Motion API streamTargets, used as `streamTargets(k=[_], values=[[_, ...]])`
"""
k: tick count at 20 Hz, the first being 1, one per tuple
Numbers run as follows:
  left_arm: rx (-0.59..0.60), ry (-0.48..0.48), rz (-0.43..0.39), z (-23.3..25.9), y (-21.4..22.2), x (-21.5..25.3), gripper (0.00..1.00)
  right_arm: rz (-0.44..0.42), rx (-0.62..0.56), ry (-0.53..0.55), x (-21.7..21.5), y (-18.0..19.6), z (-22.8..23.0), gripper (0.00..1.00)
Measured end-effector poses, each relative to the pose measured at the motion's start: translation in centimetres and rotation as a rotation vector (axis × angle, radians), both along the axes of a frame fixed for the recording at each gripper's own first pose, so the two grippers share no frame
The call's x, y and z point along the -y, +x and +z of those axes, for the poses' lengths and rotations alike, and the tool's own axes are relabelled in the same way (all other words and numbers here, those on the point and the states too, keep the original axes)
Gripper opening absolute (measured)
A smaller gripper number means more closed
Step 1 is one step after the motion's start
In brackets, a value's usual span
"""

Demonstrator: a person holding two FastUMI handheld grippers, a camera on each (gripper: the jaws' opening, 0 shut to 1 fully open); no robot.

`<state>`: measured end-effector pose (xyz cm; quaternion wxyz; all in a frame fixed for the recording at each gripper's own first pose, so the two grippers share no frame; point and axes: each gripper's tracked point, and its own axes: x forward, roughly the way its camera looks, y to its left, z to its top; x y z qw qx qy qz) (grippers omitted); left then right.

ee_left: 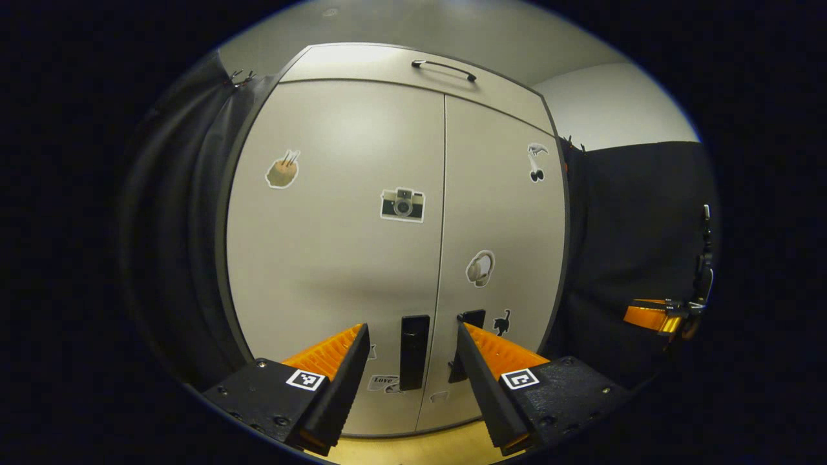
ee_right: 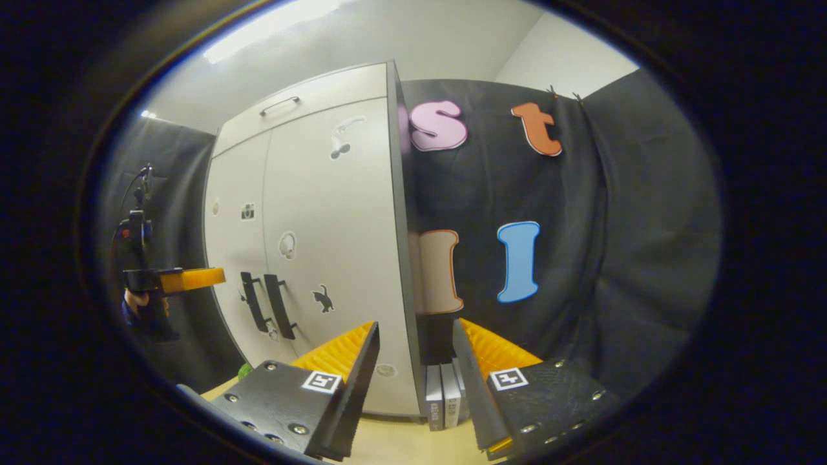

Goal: Grab one shoe with the right hand and put it into the shoe cabinet, grab the other shoe with the left hand and put it into the shoe cabinet; then close the right door with the right hand and the left door with the left hand.

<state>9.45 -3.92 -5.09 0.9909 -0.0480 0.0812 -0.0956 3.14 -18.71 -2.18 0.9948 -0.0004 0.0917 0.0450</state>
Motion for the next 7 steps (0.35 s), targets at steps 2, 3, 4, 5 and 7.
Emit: streamTargets(k=[2,3,4,5,7], values=[[0.019,-0.003,0.033,2.0,-1.7,0.4,0.81,0.009,0.017,0.006,-0.3,-0.7,1.5,0.67],[0.025,-0.001,0.051,3.0,-2.6,0.5,0.83,0.007,0.026,0.009,-0.4,-1.1,2.4,0.67],[0.032,0.005,0.078,4.1,-3.4,0.5,0.83,0.006,0.038,0.009,-0.4,-1.5,3.5,0.69],[0.038,0.013,0.100,4.9,-4.0,0.5,0.83,0.013,0.054,0.012,-0.8,-1.8,4.7,0.67],[0.050,0.039,0.155,6.7,-5.7,0.3,0.83,0.026,0.100,0.017,-1.7,-2.7,7.2,0.67]])
